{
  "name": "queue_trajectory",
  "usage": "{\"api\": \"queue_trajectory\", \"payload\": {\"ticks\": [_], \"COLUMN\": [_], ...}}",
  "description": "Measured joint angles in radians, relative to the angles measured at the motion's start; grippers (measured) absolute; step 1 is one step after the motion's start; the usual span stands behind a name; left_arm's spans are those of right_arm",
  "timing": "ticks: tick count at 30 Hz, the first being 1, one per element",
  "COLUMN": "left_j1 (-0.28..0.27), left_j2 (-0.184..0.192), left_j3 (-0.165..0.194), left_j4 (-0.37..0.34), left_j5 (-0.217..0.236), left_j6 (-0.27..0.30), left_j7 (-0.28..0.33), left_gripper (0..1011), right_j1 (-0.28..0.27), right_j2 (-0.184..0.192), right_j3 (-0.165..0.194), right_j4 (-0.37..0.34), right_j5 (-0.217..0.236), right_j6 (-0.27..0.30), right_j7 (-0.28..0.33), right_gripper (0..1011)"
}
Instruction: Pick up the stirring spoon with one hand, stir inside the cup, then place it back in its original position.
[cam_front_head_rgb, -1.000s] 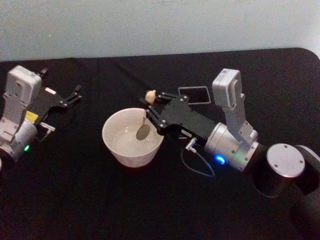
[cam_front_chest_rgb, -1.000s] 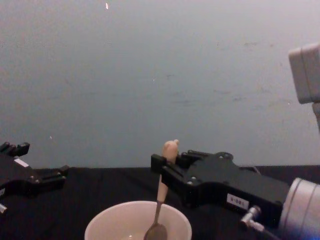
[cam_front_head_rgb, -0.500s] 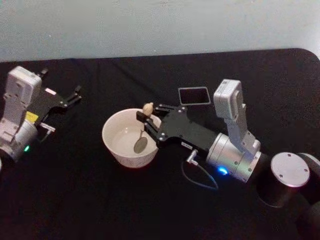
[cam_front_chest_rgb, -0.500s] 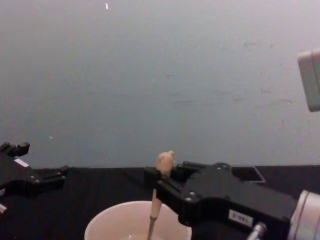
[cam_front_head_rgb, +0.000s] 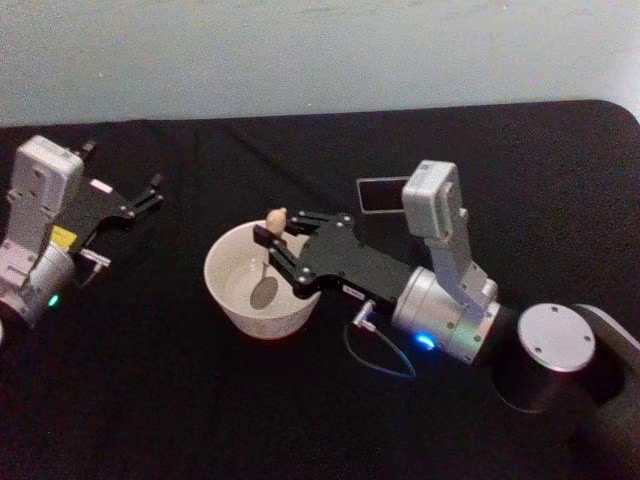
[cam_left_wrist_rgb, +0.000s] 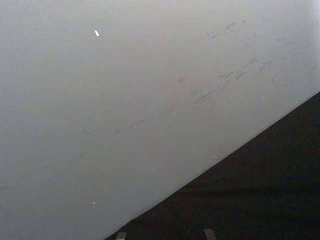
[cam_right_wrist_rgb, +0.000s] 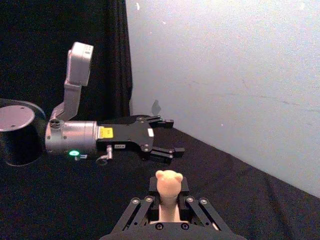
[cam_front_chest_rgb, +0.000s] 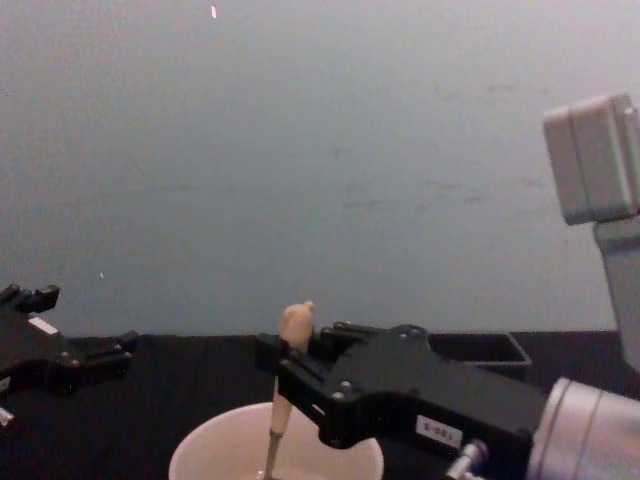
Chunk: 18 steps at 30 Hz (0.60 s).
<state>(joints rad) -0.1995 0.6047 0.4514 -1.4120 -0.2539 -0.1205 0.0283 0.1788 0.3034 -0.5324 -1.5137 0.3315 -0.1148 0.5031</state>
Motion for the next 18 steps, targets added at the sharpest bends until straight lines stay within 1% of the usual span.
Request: {"api": "queue_trajectory", "payload": {"ticks": [8,13,18], "left_j1": [0.000,0.000,0.000], "left_j2": [0.000,0.000,0.000], "left_j3": [0.000,0.000,0.000], "left_j4": [0.000,0.000,0.000], "left_j5": [0.000,0.000,0.000], "left_j6": [0.000,0.000,0.000], "left_j7": [0.000,0.000,0.000], "left_gripper": [1001,1001,1001], "right_j1": [0.035,0.047,0.049], "right_j2": [-0.035,-0.045,-0.045], "right_j3": [0.000,0.007,0.018], "right_j4": [0.048,0.070,0.078], "right_j5": [-0.014,-0.022,-0.027], "right_j6": [-0.008,-0.011,-0.012], "right_j7": [-0.022,-0.032,-0.038], "right_gripper": [204,204,205]}}
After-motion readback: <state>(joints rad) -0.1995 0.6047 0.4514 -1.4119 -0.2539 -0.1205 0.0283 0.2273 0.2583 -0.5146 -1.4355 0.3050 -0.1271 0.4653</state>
